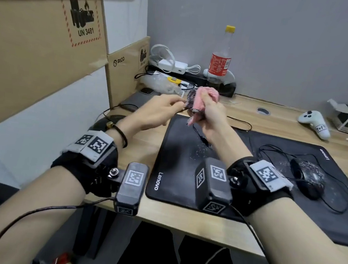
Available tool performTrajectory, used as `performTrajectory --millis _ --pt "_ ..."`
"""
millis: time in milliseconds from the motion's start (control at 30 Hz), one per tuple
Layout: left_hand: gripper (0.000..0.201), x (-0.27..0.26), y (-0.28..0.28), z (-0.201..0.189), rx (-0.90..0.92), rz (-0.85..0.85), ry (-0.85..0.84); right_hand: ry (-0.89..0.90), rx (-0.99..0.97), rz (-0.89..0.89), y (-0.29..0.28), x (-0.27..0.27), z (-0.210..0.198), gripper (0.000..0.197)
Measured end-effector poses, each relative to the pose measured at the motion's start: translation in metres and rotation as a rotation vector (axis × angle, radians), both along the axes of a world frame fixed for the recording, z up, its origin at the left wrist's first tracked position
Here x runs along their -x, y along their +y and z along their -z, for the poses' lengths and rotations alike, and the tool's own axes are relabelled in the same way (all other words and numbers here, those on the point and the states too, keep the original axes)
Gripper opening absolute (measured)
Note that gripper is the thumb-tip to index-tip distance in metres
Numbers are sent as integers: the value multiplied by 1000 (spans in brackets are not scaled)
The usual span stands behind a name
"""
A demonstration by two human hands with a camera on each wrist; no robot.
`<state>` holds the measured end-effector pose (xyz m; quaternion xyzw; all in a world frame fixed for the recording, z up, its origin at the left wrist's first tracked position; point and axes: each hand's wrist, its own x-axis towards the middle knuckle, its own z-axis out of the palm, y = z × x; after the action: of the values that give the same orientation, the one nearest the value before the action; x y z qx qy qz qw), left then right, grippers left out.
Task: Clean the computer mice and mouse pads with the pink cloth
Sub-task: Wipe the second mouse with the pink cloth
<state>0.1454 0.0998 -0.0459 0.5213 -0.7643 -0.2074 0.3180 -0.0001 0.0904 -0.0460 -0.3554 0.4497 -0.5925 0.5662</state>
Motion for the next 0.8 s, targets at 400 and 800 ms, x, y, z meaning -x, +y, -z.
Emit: performTrajectory --millis 400,800 --pt "23 -13 -12 5 143 -240 14 -67 -174 353 4 -1 -1 32" --pt "19 -91 -2 27 64 -646 158 -76 -294 539 -8 60 8 29"
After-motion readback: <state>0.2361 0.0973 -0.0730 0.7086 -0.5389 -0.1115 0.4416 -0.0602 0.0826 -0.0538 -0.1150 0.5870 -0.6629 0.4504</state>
